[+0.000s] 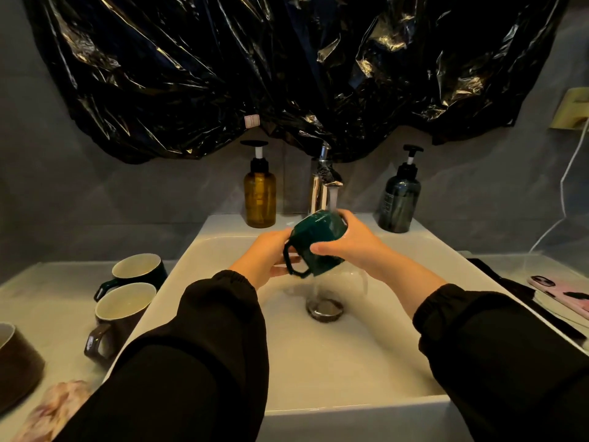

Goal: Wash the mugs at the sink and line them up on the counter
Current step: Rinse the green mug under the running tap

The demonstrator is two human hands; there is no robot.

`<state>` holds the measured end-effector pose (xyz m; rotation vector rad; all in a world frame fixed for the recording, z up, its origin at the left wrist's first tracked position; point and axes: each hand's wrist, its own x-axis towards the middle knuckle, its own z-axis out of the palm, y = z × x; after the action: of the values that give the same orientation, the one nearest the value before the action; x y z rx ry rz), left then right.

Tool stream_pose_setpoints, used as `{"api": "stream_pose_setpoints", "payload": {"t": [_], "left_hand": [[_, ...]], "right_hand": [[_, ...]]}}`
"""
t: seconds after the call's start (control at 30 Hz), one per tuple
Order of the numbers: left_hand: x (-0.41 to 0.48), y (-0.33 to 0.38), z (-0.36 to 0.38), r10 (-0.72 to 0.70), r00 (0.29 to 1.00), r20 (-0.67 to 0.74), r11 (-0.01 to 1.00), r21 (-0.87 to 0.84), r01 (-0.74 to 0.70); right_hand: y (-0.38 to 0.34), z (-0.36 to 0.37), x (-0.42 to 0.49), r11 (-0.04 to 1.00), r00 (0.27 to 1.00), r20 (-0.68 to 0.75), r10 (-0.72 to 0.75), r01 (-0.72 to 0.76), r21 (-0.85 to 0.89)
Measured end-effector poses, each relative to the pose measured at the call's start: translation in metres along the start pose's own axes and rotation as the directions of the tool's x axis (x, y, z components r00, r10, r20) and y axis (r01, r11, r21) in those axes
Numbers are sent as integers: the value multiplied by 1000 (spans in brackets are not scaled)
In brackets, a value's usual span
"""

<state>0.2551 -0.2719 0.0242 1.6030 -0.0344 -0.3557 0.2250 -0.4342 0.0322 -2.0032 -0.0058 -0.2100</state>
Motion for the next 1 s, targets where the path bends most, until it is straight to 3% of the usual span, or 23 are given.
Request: {"api": "stream_pose_setpoints", "payload": {"t": [0.07, 0.17, 0.37, 0.5, 0.67, 0.77, 0.87, 1.0], "left_hand": [[1, -3, 0, -1, 999, 54, 1000, 22, -1], [-1, -5, 8, 44, 995, 84, 996, 73, -50], [-8, -4, 34, 190, 974, 124, 978, 61, -199], [-8, -2, 52, 228, 969, 93, 972, 27, -232], [-1, -1, 56, 101, 995, 8, 991, -92, -100], [1, 3, 43, 4, 997, -82, 983, -181, -19], [-5, 4, 21, -92, 996, -15, 945, -315, 83], [-12, 3, 10, -213, 976, 54, 921, -321, 219]], "right_hand": [[3, -5, 3, 991, 998, -64, 9, 0, 135], [10, -21, 1, 932, 997, -10, 74, -65, 356], [24, -58, -11, 884, 981, 195, -9, -83, 460], [32, -67, -12, 833, 973, 231, 5, -132, 537], [24, -59, -15, 858, 947, 289, 138, -260, 443], [14, -45, -14, 916, 930, 345, 124, -240, 320], [12, -39, -9, 935, 934, 353, 61, -176, 306], [9, -36, -9, 949, 944, 327, 32, -131, 286]]}}
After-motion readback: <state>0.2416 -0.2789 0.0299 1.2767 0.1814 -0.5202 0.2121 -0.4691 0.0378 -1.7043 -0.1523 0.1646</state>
